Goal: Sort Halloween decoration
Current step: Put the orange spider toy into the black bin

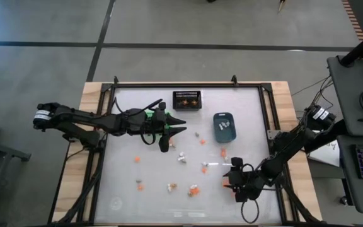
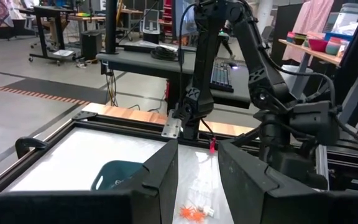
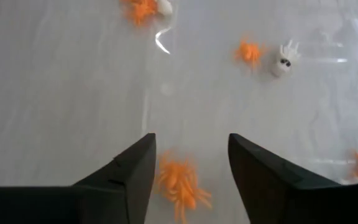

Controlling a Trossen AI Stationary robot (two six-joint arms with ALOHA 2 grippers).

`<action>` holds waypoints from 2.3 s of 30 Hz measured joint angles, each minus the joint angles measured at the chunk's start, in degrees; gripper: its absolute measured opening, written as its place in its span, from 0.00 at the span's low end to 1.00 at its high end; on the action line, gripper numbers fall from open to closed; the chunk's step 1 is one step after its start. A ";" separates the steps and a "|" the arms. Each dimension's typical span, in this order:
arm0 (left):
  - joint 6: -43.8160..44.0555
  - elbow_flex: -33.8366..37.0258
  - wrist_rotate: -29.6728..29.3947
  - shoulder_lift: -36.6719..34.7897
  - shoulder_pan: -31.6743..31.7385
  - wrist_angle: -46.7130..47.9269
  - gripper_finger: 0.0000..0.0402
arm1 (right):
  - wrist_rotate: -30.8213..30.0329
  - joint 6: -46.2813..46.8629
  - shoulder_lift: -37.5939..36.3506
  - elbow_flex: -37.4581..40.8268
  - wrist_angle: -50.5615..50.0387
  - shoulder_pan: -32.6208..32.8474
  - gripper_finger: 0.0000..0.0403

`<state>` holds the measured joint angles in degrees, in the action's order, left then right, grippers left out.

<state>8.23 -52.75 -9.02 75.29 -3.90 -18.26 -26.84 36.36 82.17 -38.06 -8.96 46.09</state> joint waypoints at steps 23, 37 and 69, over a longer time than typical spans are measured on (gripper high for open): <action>0.22 0.00 0.02 -0.02 -3.46 -1.15 0.24 | 4.45 6.67 9.88 -8.70 -11.57 0.00 0.48; 0.21 0.00 -0.02 -0.01 -3.46 -1.44 0.24 | 4.33 6.58 9.88 -8.49 -11.60 0.00 0.22; -0.20 0.00 -0.04 0.00 -3.46 -1.66 0.24 | -5.01 6.52 9.21 -8.40 -11.45 -0.03 0.02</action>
<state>8.03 -52.75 -9.06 75.29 -7.35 -19.92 -31.85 42.87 91.37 -46.46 -20.40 46.06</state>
